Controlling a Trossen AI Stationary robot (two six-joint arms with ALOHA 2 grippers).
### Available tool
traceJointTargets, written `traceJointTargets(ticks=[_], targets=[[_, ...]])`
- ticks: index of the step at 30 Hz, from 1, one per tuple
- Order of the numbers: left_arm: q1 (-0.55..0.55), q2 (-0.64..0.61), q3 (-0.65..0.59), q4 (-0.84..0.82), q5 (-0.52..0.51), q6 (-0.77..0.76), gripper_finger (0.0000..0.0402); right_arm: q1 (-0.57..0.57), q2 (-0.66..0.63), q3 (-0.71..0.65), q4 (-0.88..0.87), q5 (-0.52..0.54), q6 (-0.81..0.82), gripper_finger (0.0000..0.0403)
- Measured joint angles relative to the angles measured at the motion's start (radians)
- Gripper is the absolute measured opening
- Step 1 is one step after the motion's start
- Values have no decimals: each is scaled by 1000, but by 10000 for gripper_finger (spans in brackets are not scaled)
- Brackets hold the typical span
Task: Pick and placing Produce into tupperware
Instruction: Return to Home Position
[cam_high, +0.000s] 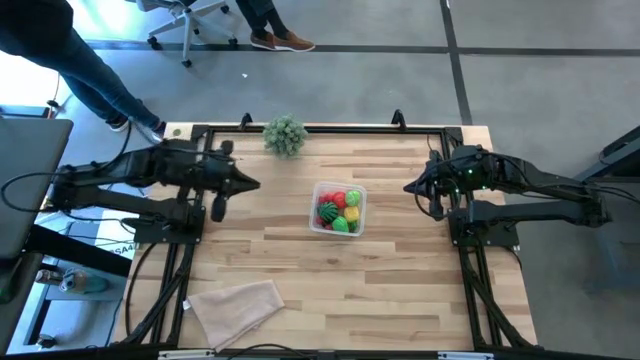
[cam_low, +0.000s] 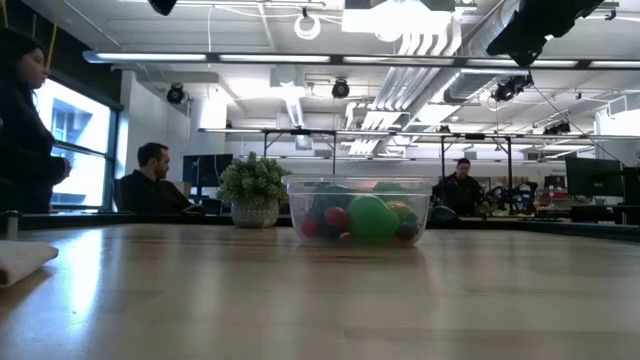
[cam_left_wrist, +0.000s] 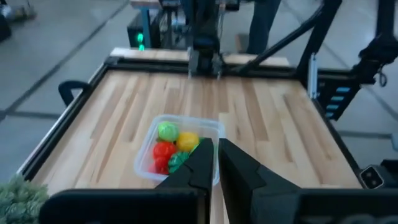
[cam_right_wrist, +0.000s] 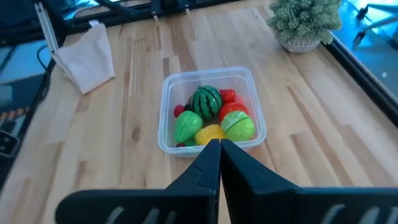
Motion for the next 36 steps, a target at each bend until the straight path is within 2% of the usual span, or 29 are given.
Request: traceJointTargets(ticks=[10, 16, 25, 32, 36], targets=[[0, -310, -235, 61, 0, -16, 17, 0, 0, 0, 1, -12, 65, 2], [0, -507, -348, 58, -51, -39, 17, 0, 0, 0, 12, -34, 91, 2], [0, -762, -434, 69, -84, -76, 17, 0, 0, 0, 113, -31, 82, 2], [0, -754, -466, 89, -250, -138, 17, 0, 0, 0, 154, 17, 94, 2], [0, -757, -510, 132, -260, -134, 17, 0, 0, 0, 174, 71, 142, 2]])
